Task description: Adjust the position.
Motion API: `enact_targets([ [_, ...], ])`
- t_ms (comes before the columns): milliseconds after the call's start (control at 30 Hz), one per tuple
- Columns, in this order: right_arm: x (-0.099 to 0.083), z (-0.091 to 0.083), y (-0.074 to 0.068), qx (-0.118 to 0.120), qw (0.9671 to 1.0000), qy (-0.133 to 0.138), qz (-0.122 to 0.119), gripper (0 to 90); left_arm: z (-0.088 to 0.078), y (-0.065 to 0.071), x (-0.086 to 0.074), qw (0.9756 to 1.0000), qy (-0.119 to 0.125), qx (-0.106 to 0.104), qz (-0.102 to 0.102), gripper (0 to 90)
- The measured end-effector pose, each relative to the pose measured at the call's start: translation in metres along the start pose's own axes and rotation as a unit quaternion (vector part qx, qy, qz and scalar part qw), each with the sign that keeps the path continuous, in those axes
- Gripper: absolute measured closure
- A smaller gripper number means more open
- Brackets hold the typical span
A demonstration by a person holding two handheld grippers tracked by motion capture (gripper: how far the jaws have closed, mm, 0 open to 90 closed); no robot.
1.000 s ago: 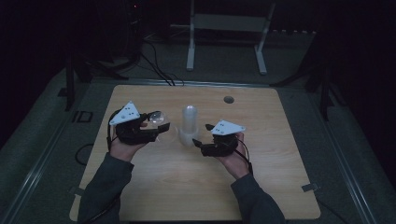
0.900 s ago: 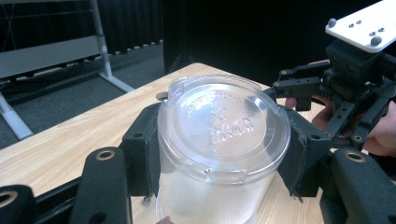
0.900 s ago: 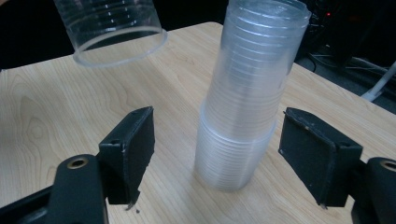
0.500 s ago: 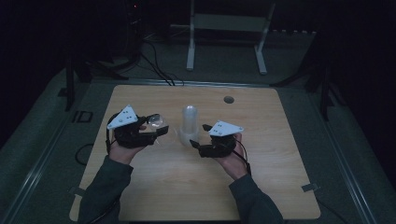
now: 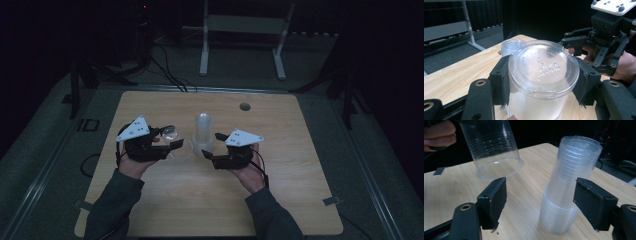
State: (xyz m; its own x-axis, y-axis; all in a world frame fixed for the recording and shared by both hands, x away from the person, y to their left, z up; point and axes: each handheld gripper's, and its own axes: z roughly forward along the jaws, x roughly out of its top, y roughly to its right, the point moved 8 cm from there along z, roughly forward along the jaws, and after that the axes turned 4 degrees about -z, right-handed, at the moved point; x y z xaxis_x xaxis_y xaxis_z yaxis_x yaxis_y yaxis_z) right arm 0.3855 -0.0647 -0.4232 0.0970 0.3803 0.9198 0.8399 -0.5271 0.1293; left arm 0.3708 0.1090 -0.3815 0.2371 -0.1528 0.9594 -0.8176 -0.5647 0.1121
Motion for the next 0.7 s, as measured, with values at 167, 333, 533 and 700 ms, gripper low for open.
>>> enact_targets([
  [167, 0.005, 0.0, -0.005, 0.01, 0.9999, 0.012, -0.001, 26.3, -0.001, 0.003, 0.001, 1.0, 0.002, -0.007, 0.002, 40.6],
  [333, 0.008, 0.002, -0.009, 0.015, 0.9998, 0.015, -0.003, 26.3, -0.002, 0.005, 0.002, 0.9999, 0.004, -0.012, 0.003, 40.6],
  [533, 0.011, 0.004, -0.016, 0.033, 0.9992, 0.021, -0.006, 26.2, -0.002, 0.008, 0.002, 0.9995, 0.004, -0.03, 0.002, 40.6],
  [700, 0.012, 0.005, -0.02, 0.048, 0.9985, 0.025, -0.009, 26.2, -0.001, 0.009, 0.002, 0.9992, 0.004, -0.04, 0.002, 40.6],
])
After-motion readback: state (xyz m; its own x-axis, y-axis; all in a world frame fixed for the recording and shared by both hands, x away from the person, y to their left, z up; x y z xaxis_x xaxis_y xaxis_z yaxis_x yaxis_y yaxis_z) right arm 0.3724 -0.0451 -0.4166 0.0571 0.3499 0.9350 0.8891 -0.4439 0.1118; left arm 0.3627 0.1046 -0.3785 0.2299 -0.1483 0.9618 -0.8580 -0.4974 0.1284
